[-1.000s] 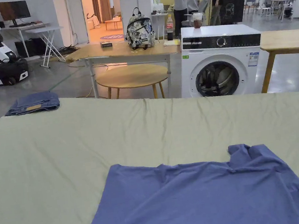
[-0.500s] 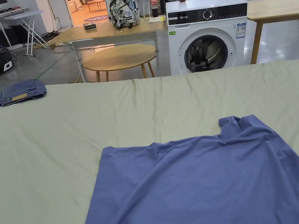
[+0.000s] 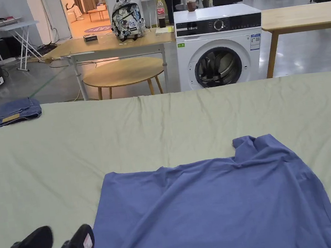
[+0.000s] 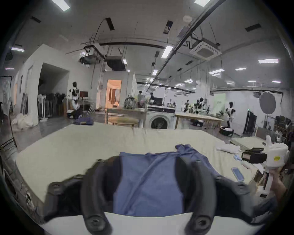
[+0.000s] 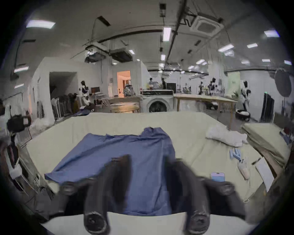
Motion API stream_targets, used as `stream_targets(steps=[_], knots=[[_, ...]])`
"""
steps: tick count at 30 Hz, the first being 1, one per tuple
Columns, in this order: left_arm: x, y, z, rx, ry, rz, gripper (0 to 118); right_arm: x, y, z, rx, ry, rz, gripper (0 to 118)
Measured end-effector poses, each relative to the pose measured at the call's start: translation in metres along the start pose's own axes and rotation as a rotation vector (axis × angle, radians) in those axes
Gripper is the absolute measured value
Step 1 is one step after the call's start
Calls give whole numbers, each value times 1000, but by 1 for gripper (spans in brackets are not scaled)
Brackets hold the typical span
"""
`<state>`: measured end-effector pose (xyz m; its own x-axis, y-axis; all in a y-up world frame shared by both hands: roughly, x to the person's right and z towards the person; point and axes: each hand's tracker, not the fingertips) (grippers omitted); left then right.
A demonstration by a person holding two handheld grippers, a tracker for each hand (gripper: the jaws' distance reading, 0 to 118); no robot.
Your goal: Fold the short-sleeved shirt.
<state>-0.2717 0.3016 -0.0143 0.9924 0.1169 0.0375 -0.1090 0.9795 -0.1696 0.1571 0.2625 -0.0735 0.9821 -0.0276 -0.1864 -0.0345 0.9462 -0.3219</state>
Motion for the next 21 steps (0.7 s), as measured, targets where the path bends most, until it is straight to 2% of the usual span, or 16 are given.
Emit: stream_targets(steps=[1, 2, 10, 15, 16, 17, 19, 21], knots=[[2, 1, -1, -3, -2, -5, 7, -3, -1, -1, -5, 21, -1, 16], [3, 1, -1, -1, -4, -8, 0, -6, -3, -2, -9, 33, -8, 2], [-2, -6, 1, -32, 10, 3, 0, -14, -4, -10, -26, 21, -7, 0], [-23, -20, -3, -158, 44, 84, 0, -10, -6, -8, -18, 11, -21, 0], [-29, -23, -3, -124, 38, 85, 0, -9, -8, -8, -26, 16, -30, 0], [-37, -31, -3, -153, 38, 105, 7, -8, -10, -8, -37, 17, -38, 0], [-49, -49, 1, -204, 70, 126, 53, -6, -18, -6, -49, 8, -48, 0], [-62, -71, 2, -275, 82, 105, 66, -4, -26, -6, -74, 7, -65, 0]])
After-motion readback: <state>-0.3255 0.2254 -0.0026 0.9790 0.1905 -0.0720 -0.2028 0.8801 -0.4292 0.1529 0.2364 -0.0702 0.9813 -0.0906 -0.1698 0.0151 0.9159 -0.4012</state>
